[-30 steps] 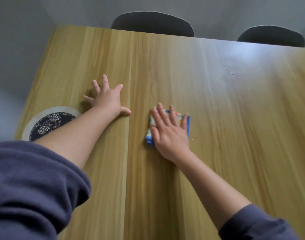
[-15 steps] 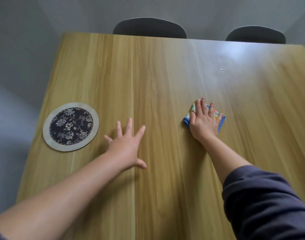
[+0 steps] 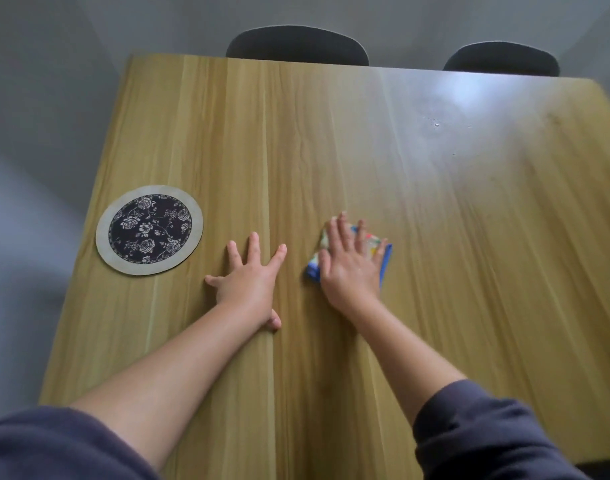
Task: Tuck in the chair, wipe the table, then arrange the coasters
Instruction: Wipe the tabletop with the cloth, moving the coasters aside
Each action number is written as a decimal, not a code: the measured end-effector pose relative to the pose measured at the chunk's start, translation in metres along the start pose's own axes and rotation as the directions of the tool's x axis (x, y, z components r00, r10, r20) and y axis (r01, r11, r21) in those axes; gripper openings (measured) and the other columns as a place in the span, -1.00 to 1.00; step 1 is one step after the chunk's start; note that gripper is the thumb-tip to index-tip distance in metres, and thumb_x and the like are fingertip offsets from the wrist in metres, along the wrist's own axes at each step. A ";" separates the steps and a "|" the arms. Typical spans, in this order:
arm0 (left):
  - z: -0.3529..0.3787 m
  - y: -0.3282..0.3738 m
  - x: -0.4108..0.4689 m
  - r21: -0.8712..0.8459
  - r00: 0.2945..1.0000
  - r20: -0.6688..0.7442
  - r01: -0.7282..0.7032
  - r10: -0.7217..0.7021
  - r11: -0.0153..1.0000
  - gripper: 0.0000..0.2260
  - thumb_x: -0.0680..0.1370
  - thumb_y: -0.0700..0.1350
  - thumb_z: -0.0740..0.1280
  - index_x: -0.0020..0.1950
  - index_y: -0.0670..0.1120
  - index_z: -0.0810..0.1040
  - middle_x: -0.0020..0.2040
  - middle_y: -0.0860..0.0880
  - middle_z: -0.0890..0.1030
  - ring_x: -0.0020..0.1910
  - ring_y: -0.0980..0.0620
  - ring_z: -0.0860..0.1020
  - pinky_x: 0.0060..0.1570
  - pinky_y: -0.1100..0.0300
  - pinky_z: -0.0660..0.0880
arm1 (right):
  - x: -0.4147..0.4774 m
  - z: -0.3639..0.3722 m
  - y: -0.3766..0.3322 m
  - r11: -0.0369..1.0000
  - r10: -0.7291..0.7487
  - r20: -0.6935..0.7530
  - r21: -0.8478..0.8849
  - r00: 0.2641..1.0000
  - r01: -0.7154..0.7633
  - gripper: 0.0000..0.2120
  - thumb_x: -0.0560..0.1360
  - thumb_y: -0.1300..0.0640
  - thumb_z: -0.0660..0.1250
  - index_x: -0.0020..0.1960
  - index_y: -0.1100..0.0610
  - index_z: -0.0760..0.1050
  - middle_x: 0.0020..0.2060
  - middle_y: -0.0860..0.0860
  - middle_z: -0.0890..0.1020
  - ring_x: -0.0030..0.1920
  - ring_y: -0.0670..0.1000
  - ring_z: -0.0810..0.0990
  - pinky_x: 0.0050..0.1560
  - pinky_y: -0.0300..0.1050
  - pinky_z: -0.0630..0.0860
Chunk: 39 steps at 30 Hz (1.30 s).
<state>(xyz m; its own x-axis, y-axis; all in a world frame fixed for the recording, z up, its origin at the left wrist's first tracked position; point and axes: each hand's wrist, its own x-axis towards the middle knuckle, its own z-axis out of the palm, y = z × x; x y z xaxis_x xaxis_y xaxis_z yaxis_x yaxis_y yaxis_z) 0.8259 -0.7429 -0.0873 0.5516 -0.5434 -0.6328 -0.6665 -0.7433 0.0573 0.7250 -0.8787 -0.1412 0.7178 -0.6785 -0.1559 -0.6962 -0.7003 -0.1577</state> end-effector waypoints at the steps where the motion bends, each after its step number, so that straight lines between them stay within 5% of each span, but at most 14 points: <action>1: -0.001 0.000 -0.001 0.002 1.000 -0.004 0.004 -0.004 1.000 0.19 0.20 0.11 0.61 0.49 0.29 -0.25 0.52 -0.03 -0.39 0.50 -0.26 -0.28 0.19 -0.44 0.28 | -0.012 0.003 -0.003 0.998 -0.067 0.014 -0.008 0.998 0.067 -0.42 0.62 -0.09 -0.05 0.60 -0.02 -0.07 0.59 -0.11 -0.10 0.58 0.10 -0.18 0.46 0.38 -0.22; 5: -0.003 -0.001 -0.002 -0.006 1.000 0.001 0.009 -0.009 1.000 0.18 0.20 0.14 0.60 0.49 0.30 -0.23 0.52 0.00 -0.38 0.51 -0.22 -0.28 0.22 -0.42 0.27 | -0.014 0.001 0.022 0.989 -0.150 0.045 -0.004 0.988 0.151 -0.44 0.62 -0.11 -0.09 0.60 -0.08 -0.07 0.58 -0.18 -0.12 0.58 0.03 -0.20 0.49 0.32 -0.23; 11: -0.003 -0.002 -0.004 -0.020 1.000 0.003 0.003 -0.003 1.000 0.18 0.20 0.11 0.61 0.50 0.30 -0.21 0.52 -0.01 -0.37 0.51 -0.22 -0.28 0.22 -0.43 0.27 | -0.002 -0.017 0.120 0.936 0.352 0.000 0.021 0.936 -0.352 -0.46 0.65 -0.04 -0.04 0.61 -0.03 -0.05 0.59 -0.14 -0.08 0.58 0.05 -0.13 0.48 0.34 -0.17; 17: -0.005 -0.001 -0.005 -0.029 1.000 0.002 -0.006 0.006 1.000 0.17 0.21 0.07 0.62 0.51 0.28 -0.20 0.52 -0.04 -0.37 0.50 -0.25 -0.28 0.22 -0.46 0.23 | -0.027 -0.012 0.097 0.874 0.483 0.009 0.063 0.876 -0.482 -0.45 0.66 -0.04 -0.08 0.61 0.01 -0.09 0.59 -0.11 -0.10 0.58 0.09 -0.16 0.45 0.42 -0.18; 23: -0.004 -0.001 -0.005 -0.027 1.000 -0.001 -0.007 0.007 1.000 0.15 0.23 0.10 0.61 0.51 0.27 -0.19 0.53 -0.03 -0.35 0.50 -0.25 -0.27 0.22 -0.47 0.22 | -0.077 0.016 -0.011 0.995 0.094 0.019 -0.035 0.995 -0.093 -0.41 0.62 -0.09 -0.06 0.60 -0.02 -0.12 0.59 -0.10 -0.12 0.58 0.12 -0.20 0.43 0.38 -0.25; 28: -0.002 -0.003 -0.004 -0.025 1.000 -0.020 -0.017 0.017 1.000 0.14 0.22 0.13 0.60 0.50 0.29 -0.17 0.54 0.00 -0.33 0.51 -0.23 -0.25 0.22 -0.44 0.25 | -0.088 0.013 0.009 0.985 -0.159 0.060 -0.062 0.985 0.163 -0.42 0.60 -0.15 -0.18 0.60 -0.09 -0.09 0.58 -0.17 -0.13 0.58 0.04 -0.22 0.48 0.32 -0.24; 34: 0.001 -0.007 -0.009 -0.065 0.999 -0.046 -0.031 0.028 0.997 0.12 0.23 0.11 0.61 0.53 0.25 -0.12 0.55 0.00 -0.28 0.52 -0.20 -0.23 0.26 -0.42 0.22 | -0.088 0.007 0.074 0.960 0.280 0.007 -0.012 0.960 -0.280 -0.45 0.65 -0.06 -0.05 0.61 -0.04 -0.07 0.58 -0.14 -0.11 0.58 0.05 -0.16 0.48 0.36 -0.18; 39: 0.006 -0.009 -0.011 -0.111 0.996 -0.085 -0.046 0.037 0.993 0.09 0.24 0.07 0.61 0.55 0.19 -0.07 0.56 -0.01 -0.23 0.53 -0.18 -0.22 0.29 -0.45 0.13 | -0.108 0.012 0.032 0.897 0.440 -0.013 0.045 0.898 -0.439 -0.43 0.65 -0.05 -0.04 0.61 0.02 -0.08 0.59 -0.08 -0.08 0.58 0.11 -0.15 0.45 0.42 -0.16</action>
<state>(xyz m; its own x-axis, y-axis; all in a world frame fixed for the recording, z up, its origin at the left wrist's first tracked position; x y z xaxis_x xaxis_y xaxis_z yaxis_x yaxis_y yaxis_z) 0.8226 -0.7281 -0.0857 0.5675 -0.6017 -0.5620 -0.6315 -0.7561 0.1719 0.6255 -0.8253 -0.1412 0.3383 -0.9202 -0.1970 -0.9400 -0.3206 -0.1168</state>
